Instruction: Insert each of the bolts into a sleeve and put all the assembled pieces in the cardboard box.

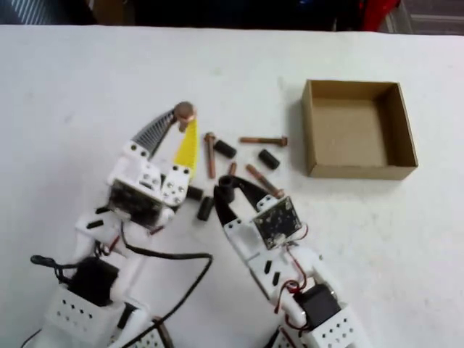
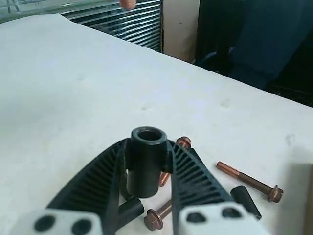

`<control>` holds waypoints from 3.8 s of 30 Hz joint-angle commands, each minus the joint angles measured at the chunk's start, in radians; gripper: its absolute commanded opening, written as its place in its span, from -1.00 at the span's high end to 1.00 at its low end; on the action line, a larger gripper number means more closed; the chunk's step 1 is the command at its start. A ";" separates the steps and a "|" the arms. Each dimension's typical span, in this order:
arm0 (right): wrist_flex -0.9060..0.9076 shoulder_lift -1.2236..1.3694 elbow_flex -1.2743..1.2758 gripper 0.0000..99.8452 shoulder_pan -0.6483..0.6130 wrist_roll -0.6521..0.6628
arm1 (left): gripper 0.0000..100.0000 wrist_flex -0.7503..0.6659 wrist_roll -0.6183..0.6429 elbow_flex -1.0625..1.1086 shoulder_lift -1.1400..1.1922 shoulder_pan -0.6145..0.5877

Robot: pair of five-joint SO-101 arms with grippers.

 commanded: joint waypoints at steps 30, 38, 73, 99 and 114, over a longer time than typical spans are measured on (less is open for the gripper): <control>-0.065 -0.019 -0.011 0.97 -0.010 0.118 | 0.95 0.224 0.247 -0.132 -0.025 0.202; -0.077 -0.019 -0.011 0.97 -0.007 0.117 | 0.95 0.224 0.253 -0.127 -0.025 0.206; -0.101 -0.019 -0.018 0.97 0.041 0.054 | 0.95 0.253 0.350 -0.083 -0.022 0.203; -0.097 -0.019 -0.012 0.97 0.041 0.054 | 0.95 0.097 0.344 0.038 -0.024 0.202; -0.097 -0.019 -0.012 0.97 0.041 0.054 | 0.95 0.161 0.347 0.043 -0.019 0.124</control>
